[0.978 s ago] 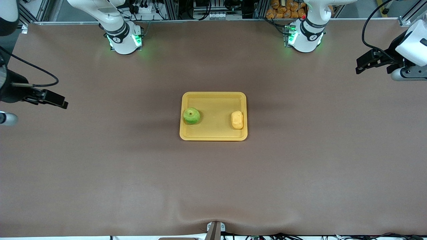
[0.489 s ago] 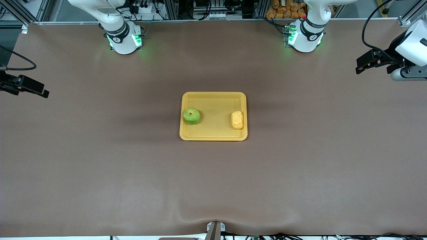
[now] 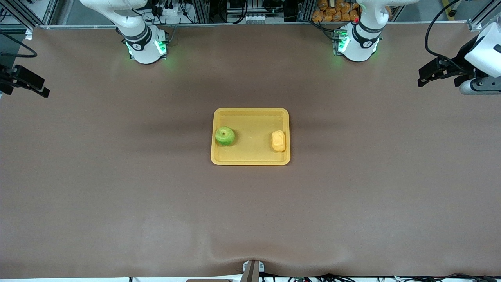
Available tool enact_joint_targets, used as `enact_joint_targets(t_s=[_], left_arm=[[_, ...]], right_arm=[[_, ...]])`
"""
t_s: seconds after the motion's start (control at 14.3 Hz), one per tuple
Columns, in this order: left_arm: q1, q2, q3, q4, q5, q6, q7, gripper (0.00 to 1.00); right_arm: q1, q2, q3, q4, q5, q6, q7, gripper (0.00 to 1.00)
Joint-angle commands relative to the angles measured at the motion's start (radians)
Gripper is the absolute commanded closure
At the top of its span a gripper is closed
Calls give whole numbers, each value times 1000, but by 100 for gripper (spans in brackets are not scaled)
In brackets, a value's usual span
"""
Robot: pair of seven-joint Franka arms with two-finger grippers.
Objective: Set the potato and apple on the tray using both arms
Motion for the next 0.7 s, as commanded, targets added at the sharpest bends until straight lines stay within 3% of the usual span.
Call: enact_joint_targets(t_s=[0.0,0.63], left_arm=[[-3,-9,4,21,-16,-9,-11,0],[-5,5,3,35,-16,-9,-3,0]], right_arm=[[-60,-80,15,-107,-9,43,-60,0],[-43,-92,24,-109,2,10,-63,0]])
